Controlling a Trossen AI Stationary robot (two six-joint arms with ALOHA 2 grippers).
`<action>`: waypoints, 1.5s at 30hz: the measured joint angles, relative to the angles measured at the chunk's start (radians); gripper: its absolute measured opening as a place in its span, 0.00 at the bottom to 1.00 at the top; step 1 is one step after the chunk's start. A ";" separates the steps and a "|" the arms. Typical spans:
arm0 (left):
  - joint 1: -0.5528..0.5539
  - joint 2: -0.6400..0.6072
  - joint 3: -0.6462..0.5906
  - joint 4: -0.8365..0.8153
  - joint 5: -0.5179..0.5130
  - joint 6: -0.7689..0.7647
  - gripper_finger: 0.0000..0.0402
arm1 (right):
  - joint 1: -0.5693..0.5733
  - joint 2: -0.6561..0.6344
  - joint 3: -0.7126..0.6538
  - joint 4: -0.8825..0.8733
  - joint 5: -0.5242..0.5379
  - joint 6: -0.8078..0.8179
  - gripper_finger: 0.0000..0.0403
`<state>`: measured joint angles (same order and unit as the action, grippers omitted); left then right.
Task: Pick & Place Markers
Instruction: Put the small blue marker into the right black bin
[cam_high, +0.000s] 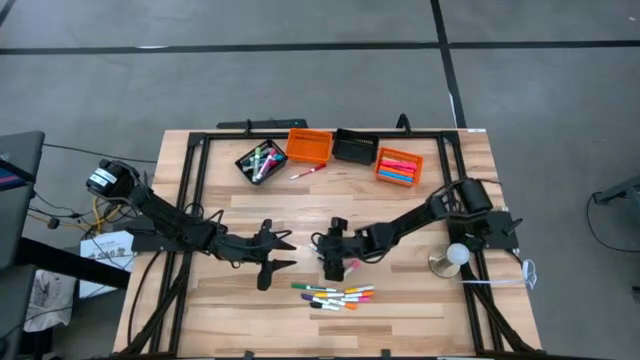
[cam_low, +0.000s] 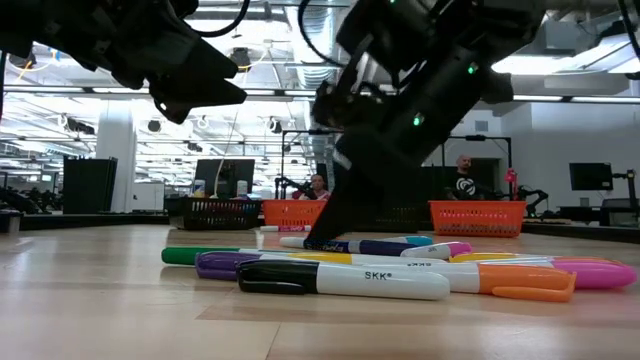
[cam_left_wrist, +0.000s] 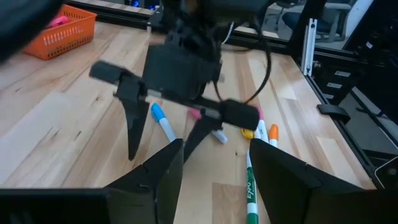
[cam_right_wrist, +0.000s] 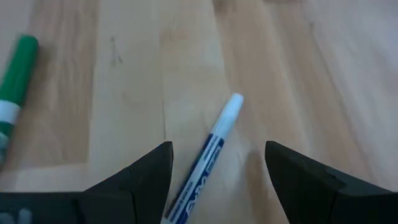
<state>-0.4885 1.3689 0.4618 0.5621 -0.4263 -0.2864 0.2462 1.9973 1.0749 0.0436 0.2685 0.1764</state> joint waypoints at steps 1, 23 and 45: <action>0.000 0.000 0.000 0.000 0.000 0.000 0.46 | 0.000 0.013 0.007 -0.003 0.000 0.000 0.61; 0.000 0.000 0.000 0.000 0.000 0.000 0.46 | -0.024 0.059 0.026 0.004 -0.037 0.061 0.21; 0.048 -0.064 0.001 -0.007 -0.065 0.091 0.46 | -0.092 -0.223 0.020 -0.020 -0.040 -0.050 0.03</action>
<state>-0.4406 1.3052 0.4629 0.5547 -0.4914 -0.1955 0.1541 1.7738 1.0947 0.0234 0.2286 0.1263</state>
